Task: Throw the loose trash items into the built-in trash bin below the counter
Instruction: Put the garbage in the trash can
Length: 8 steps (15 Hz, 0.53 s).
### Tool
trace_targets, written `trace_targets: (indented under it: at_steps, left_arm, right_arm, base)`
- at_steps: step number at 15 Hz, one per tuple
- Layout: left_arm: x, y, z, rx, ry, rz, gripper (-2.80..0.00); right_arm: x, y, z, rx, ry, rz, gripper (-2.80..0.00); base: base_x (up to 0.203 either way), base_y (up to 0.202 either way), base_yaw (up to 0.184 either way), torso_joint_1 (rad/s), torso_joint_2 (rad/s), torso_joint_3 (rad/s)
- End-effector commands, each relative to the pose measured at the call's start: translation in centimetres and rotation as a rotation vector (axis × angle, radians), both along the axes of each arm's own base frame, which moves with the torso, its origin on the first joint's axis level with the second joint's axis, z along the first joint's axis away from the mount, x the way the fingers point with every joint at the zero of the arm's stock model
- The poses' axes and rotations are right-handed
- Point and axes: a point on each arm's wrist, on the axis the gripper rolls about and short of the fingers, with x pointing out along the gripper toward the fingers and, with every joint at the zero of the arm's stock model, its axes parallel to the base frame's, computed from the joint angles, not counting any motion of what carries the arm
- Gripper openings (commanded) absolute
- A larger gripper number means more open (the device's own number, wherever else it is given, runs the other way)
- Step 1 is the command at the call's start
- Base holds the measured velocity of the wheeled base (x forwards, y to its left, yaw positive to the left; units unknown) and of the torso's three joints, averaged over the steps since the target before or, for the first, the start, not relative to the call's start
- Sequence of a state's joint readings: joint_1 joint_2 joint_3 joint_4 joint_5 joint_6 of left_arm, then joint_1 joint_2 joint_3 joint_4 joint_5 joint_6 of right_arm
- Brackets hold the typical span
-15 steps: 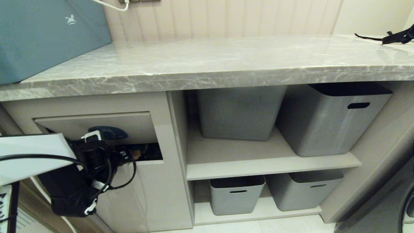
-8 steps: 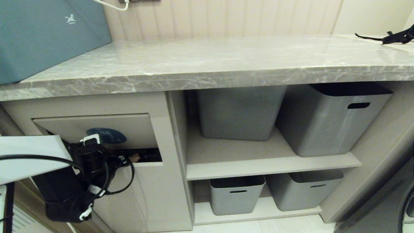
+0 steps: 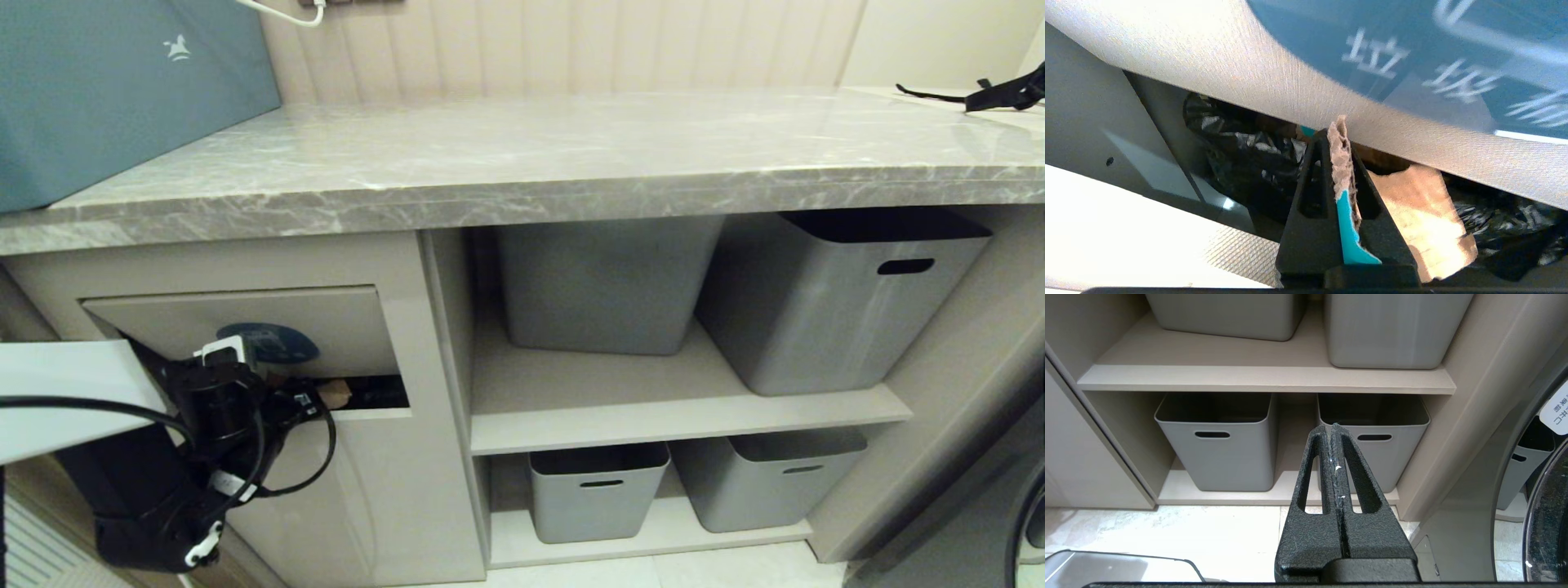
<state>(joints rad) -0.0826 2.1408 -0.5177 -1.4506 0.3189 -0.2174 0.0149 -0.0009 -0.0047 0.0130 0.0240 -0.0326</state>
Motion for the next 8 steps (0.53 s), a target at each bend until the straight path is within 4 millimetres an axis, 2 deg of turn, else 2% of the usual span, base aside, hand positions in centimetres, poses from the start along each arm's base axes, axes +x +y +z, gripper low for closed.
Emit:
trace_targets:
  at_steps: [1,8]
  left_arm:
    - [-0.3,0.1,0.7,-0.003,-0.025,0.005,-2.80]
    - [-0.2,0.4,2.4,-0.014,-0.089,0.015,-2.80]
  right_arm:
    - [0.0,0.0,0.0,0.000,0.002,0.001,-2.80]
    - [0.0,0.0,0.0,-0.001,0.001,0.001,-2.80]
  base:
    - [0.000,0.000,0.000,0.000,0.00,0.000]
    - [0.000,0.000,0.000,0.000,0.00,0.000]
